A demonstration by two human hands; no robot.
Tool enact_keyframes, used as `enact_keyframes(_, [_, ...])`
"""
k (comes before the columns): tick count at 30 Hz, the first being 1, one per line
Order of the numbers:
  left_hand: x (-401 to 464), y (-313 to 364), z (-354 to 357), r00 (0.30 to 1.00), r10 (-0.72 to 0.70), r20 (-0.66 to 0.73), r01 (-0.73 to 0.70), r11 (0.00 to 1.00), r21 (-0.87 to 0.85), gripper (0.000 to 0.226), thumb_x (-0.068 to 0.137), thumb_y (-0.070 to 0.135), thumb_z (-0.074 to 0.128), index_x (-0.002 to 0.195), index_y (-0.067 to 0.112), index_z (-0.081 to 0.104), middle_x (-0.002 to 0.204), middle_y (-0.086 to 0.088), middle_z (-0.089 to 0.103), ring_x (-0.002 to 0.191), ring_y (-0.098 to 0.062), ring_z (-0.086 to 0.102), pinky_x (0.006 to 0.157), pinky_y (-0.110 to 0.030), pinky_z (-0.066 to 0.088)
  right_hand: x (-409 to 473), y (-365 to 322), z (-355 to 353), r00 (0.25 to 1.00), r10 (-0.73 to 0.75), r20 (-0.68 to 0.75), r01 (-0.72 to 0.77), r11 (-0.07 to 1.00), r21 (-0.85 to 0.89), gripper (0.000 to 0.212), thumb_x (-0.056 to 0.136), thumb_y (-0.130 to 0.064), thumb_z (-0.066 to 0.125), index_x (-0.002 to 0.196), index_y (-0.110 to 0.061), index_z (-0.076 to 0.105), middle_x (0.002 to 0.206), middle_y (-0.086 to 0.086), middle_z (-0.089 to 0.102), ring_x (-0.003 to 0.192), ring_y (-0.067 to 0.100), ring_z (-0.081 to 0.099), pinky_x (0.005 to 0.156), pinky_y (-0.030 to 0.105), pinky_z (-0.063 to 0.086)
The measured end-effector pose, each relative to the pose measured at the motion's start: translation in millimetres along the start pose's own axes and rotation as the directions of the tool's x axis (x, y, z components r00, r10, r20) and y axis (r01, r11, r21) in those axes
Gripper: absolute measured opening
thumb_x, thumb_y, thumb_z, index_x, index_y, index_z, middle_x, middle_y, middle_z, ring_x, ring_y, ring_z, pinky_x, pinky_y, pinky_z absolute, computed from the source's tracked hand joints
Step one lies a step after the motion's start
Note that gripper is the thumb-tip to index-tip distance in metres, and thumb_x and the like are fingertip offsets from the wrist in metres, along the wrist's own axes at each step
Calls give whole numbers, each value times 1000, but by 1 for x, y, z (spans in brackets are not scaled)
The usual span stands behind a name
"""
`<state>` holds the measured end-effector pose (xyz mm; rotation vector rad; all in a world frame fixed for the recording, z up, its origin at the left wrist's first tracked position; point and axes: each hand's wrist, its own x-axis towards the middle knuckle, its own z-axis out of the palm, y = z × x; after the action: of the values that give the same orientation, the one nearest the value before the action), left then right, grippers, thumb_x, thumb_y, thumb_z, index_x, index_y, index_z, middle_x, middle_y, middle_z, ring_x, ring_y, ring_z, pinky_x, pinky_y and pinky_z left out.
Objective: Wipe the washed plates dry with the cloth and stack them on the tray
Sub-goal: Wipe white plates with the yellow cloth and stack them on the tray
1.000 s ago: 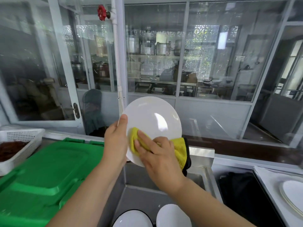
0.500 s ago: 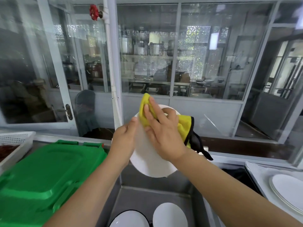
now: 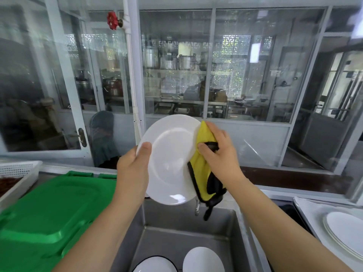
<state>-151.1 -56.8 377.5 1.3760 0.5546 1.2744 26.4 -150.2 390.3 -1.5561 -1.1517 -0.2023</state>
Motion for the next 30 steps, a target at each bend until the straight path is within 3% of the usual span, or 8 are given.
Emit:
enact_keyframes(5, [6, 2, -2, 973, -149, 178, 136, 987, 81, 19, 95, 22, 53, 86, 27, 68, 75, 13, 73, 63, -1, 67, 54, -20, 51, -1, 3, -12, 991, 135, 9, -132, 955, 265, 49, 82, -13, 70, 100, -57, 55, 95, -18, 66, 86, 2, 63, 71, 20, 51])
enact_keyframes(9, [26, 18, -5, 895, -219, 387, 51, 915, 401, 17, 93, 29, 57, 89, 20, 71, 77, 6, 75, 66, -9, 70, 60, -25, 52, -7, 1, -15, 996, 43, 73, -46, 998, 50, 51, 82, -17, 70, 97, -62, 50, 102, -29, 55, 92, -6, 55, 83, 24, 48])
enact_keyframes(12, [28, 22, -1, 899, -165, 405, -75, 854, 514, 29, 94, 36, 55, 84, 15, 71, 75, 0, 74, 62, -9, 67, 59, -24, 49, -12, -4, -15, 992, -56, 115, 70, 990, -122, 45, 82, -18, 69, 117, -43, 55, 105, -24, 51, 90, 1, 52, 83, 29, 48])
enact_keyframes(16, [18, 15, 14, 866, -53, 498, -297, 746, 596, 40, 94, 35, 56, 55, 24, 58, 49, 10, 52, 46, -1, 43, 51, -23, 30, -6, -23, -14, 888, -362, 284, 452, 803, -388, 41, 80, -25, 70, 120, -30, 62, 110, -6, 59, 83, 20, 63, 63, 34, 52])
enact_keyframes(19, [10, 11, 21, 881, -19, 472, -295, 758, 582, 46, 94, 33, 55, 48, 33, 53, 44, 13, 45, 44, -2, 39, 50, -26, 26, 3, -32, -11, 849, -403, 342, 519, 756, -398, 37, 80, -29, 70, 116, -30, 64, 109, -6, 61, 80, 22, 64, 61, 35, 52])
enact_keyframes(21, [9, 12, 17, 909, 24, 416, -262, 809, 526, 37, 94, 34, 55, 61, 19, 61, 52, 0, 53, 51, -9, 46, 55, -29, 32, 6, -24, -15, 897, -365, 250, 434, 836, -335, 38, 79, -27, 72, 116, -29, 64, 108, -8, 61, 86, 19, 63, 68, 33, 51])
enact_keyframes(24, [5, 15, 11, 961, 101, 259, -201, 895, 398, 44, 94, 36, 55, 83, -7, 60, 70, -23, 60, 61, -21, 53, 61, -32, 38, 5, -9, -27, 996, -42, 79, 45, 998, -40, 34, 80, -22, 72, 109, -36, 61, 98, -15, 62, 87, 7, 60, 74, 22, 47])
enact_keyframes(30, [-13, 9, 23, 974, 225, 8, -225, 973, 59, 25, 92, 42, 54, 73, 34, 67, 68, 12, 66, 63, -3, 59, 57, -20, 48, -19, 3, -9, 932, 361, -41, -265, 753, 602, 27, 77, -15, 70, 87, -39, 65, 80, -8, 69, 75, 14, 66, 68, 33, 57])
